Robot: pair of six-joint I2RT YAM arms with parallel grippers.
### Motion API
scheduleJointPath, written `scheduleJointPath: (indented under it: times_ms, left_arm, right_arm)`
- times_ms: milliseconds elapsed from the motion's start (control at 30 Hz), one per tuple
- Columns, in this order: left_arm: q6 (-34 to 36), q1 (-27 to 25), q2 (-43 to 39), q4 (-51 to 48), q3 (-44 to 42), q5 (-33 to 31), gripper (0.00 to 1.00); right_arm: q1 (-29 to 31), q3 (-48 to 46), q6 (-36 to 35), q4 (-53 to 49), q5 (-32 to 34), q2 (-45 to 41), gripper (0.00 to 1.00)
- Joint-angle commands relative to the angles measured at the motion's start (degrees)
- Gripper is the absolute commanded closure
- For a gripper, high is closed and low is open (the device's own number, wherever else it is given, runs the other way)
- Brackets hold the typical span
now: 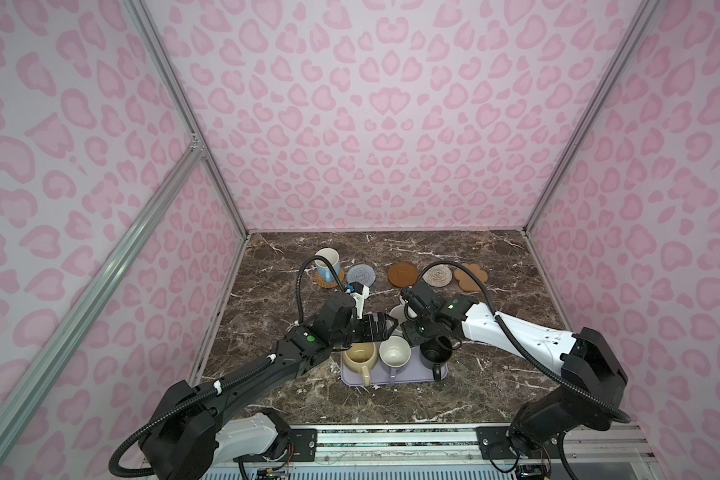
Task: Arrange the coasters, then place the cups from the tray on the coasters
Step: 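Close the right gripper on the speckled white mug and lift it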
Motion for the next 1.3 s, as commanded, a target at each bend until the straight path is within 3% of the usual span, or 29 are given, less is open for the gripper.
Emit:
scheduleJointPath:
  times_ms: [0, 833, 1267]
  left_arm:
    - [-0.19, -0.03, 0.2, 2.52, -0.08, -0.46, 0.03]
    - [-0.01, -0.1, -2.07, 1.39, -0.99, -3.28, 0.03]
    - [0.18, -0.11, -4.22, 0.79, -1.67, -6.94, 0.03]
  right_arm:
    - [0.04, -0.03, 0.02, 1.25, -0.02, 0.79, 0.37]
    - [-0.5, 3.59, -0.15, 2.36, -0.21, 7.7, 0.63]
    - [0.6, 4.76, 0.89, 2.58, 2.12, 6.92, 0.99]
